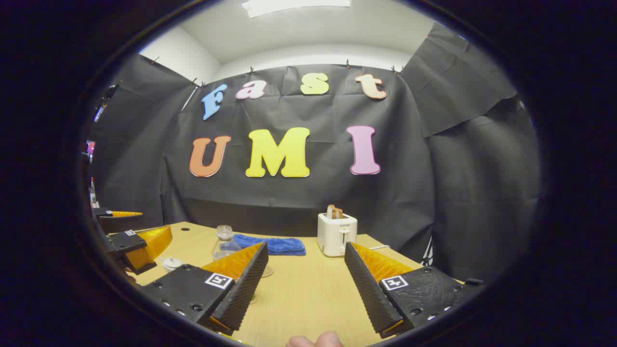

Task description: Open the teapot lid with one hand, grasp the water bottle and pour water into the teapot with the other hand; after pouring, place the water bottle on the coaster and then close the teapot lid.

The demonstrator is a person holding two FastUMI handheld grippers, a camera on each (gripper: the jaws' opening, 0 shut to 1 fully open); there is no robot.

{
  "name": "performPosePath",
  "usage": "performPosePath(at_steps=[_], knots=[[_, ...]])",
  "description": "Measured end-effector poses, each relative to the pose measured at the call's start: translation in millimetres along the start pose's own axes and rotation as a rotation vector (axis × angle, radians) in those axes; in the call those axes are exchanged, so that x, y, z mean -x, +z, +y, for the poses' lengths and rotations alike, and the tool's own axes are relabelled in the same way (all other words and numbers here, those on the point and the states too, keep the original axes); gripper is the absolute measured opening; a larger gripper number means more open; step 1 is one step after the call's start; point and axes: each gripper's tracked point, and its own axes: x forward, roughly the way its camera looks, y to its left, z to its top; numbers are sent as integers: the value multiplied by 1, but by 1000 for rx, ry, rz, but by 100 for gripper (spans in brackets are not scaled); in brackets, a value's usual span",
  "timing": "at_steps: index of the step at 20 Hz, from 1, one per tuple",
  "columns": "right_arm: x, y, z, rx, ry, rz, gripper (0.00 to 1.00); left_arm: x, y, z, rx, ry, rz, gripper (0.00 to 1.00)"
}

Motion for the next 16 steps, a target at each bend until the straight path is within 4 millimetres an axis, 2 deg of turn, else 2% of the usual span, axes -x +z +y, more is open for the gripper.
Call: performPosePath(at_steps=[1, 2, 3, 4, 7, 8, 9, 11, 12, 13, 14, 16], knots=[[1, 0, 1, -1, 1, -2, 99, -1, -1, 2, 0, 5, 5, 97], [1, 1, 1, 2, 1, -2, 95, -1, -4, 6, 2, 11, 9, 97], [0, 3, 0, 1, -4, -8, 99, -2, -5, 8, 4, 12, 12, 97], [0, 3, -1, 3, -6, -9, 95, -2, -5, 9, 4, 15, 12, 97], [2, 4, 1, 3, 0, -14, 95, -1, -4, 10, 2, 14, 7, 97], [3, 6, 3, -4, 6, -18, 99, -2, -4, 10, 0, 14, 8, 97], [3, 6, 4, -9, 8, -25, 95, -3, -5, 10, -2, 16, 8, 97], [3, 3, 2, -7, 5, -22, 99, -3, -8, 10, -3, 20, 18, 97], [4, 3, 2, -6, 5, -18, 96, -2, -8, 10, -2, 22, 17, 97], [4, 2, 2, -3, 4, -16, 99, -3, -7, 10, -2, 22, 14, 97], [3, 3, 1, -2, 1, -16, 95, -2, -7, 10, -2, 23, 13, 97], [3, 3, 0, -5, 0, -17, 95, -2, -6, 9, -2, 20, 10, 97]])
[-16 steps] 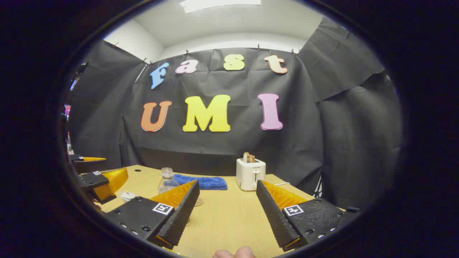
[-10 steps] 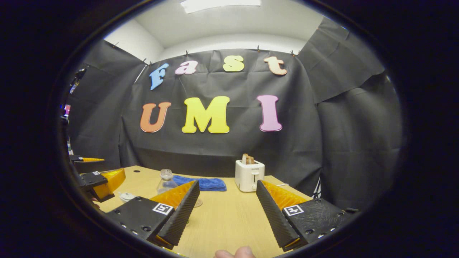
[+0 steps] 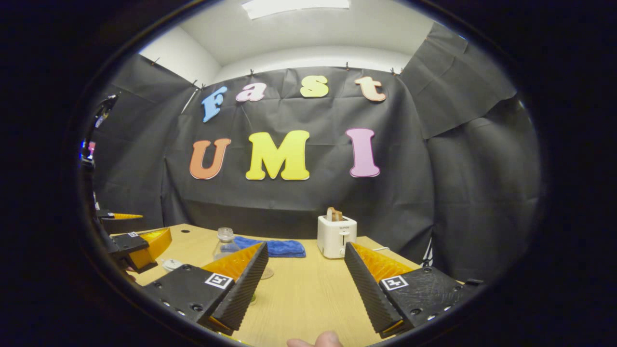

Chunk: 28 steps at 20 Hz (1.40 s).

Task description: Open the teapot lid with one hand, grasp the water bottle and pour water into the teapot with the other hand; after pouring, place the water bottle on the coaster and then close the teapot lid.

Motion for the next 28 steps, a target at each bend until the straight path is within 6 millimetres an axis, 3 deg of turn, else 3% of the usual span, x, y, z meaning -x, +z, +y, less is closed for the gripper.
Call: performPosePath(at_steps=[11, 12, 13, 16, 21, 28], knots=[[-2, -7, 13, -9, 55, 5, 99, -1, -3, 6, -1, 19, 4, 97], [-4, -8, 15, -15, 66, 4, 92, 0, -2, 6, -1, 21, 2, 97], [-7, -12, 15, -17, 75, 10, 95, 1, -3, 7, -4, 22, -2, 97], [-11, -23, 13, -15, 87, 32, 99, 4, -26, 15, -9, 24, 41, 98], [-14, -51, 16, 3, 123, 96, 95, 3, -62, 40, 15, 71, 129, 99], [-22, -59, 2, -3, 96, 111, 95, -30, -90, 38, 40, 47, 215, 98]])
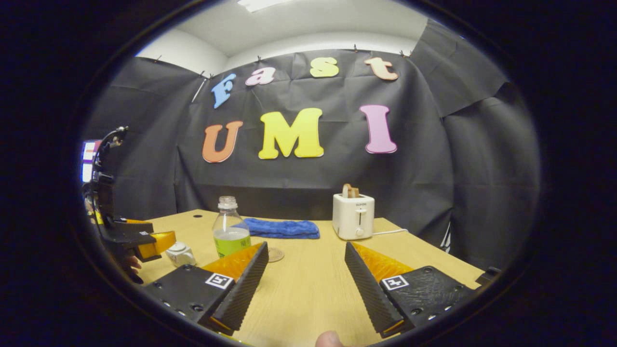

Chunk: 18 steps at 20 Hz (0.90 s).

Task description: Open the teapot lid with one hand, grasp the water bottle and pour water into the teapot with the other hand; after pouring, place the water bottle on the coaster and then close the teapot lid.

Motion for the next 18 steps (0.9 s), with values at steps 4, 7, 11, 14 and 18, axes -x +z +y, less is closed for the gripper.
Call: performPosePath(at_steps=[4, 7, 11, 14, 18], knots=[[-2, -3, -9, 0, -20, 8, 96, -18, -3, -3, 1, -6, 31, 86], [-6, -4, -19, -8, -37, 10, 96, -31, -10, -2, -11, 9, 72, 71], [-10, -6, -27, 3, -55, 12, 98, -37, -22, -6, -6, 20, 115, 51], [-11, -10, -26, 4, -51, 23, 96, -39, -22, -1, -10, 61, 110, 37], [-12, -16, -27, 8, -43, 35, 96, -42, -22, 0, -8, 87, 101, 11]])
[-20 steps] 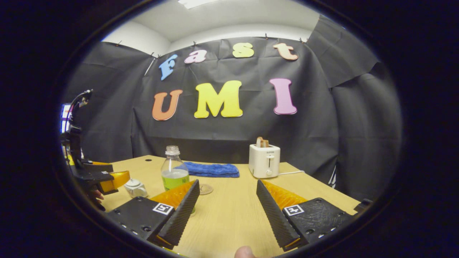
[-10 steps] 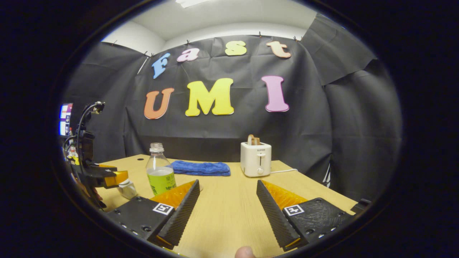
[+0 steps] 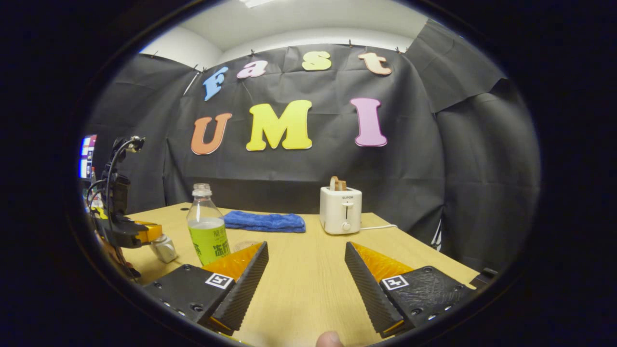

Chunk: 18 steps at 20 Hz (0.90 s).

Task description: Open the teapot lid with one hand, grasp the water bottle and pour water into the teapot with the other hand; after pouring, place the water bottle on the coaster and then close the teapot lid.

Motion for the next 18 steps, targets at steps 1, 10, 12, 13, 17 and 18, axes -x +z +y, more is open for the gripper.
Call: performPosePath(at_steps=[1, 10, 12, 13, 17, 18], knots=[[0, -1, 1, 0, 6, 2, 94, 1, 1, 0, 1, 3, -2, 8], [7, -5, 45, -12, 188, 11, 96, 17, 30, 5, 31, -44, -83, 3], [12, -12, 68, -10, 264, 30, 96, 22, 37, 11, 28, -43, -111, 3], [13, -18, 77, -10, 292, 46, 94, 26, 38, 14, 30, -46, -118, 3], [1, -28, 114, -12, 342, 101, 96, 41, 49, 16, 47, -89, -158, 3], [-4, -24, 121, -11, 344, 97, 96, 45, 52, 17, 44, -98, -171, 3]])
